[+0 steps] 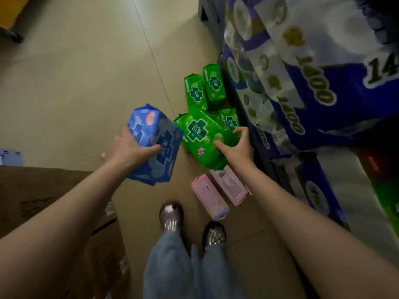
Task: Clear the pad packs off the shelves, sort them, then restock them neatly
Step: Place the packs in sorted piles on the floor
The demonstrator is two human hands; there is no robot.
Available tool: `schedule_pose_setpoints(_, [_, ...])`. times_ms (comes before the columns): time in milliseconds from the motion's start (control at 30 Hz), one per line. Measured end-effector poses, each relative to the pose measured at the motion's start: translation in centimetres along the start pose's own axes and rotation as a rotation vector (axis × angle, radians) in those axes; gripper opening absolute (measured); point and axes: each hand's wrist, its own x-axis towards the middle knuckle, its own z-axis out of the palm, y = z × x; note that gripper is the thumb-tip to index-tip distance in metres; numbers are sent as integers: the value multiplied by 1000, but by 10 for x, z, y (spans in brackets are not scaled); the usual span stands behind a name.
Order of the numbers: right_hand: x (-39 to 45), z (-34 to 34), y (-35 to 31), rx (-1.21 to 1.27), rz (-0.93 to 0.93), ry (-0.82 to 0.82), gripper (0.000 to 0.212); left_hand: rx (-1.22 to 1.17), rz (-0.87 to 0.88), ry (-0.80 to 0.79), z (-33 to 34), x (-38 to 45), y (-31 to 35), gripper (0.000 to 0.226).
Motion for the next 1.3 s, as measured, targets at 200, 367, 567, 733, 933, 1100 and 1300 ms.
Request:
schedule_pose_setpoints(200, [105,84,-31,-238,-122,-77,51,-81,-124,-16,-11,94,-23,113])
schedule_pose_setpoints(367, [189,161,-49,-257,-206,-54,53,-79,-153,11,-13,170,-54,104])
schedule_pose_setpoints(567, [260,235,-44,-307,-237,78,58,119,-102,25,9,235,-70,108])
schedule_pose_setpoints(733, [285,261,12,-829,-198,2,35,197,-5,55,45,254,-79,112])
schedule_pose_setpoints(933, [249,191,13,-569,-266,2,32,13,25,-64,59,222,-62,117])
schedule_pose_setpoints(1100, [189,86,80,-682,-167,-179,27,-26,178,-251,67,169,-17,111])
schedule_pose_setpoints(1300, [128,10,190,-1148,13,-504,63,148,337,-184,143,114,4,107])
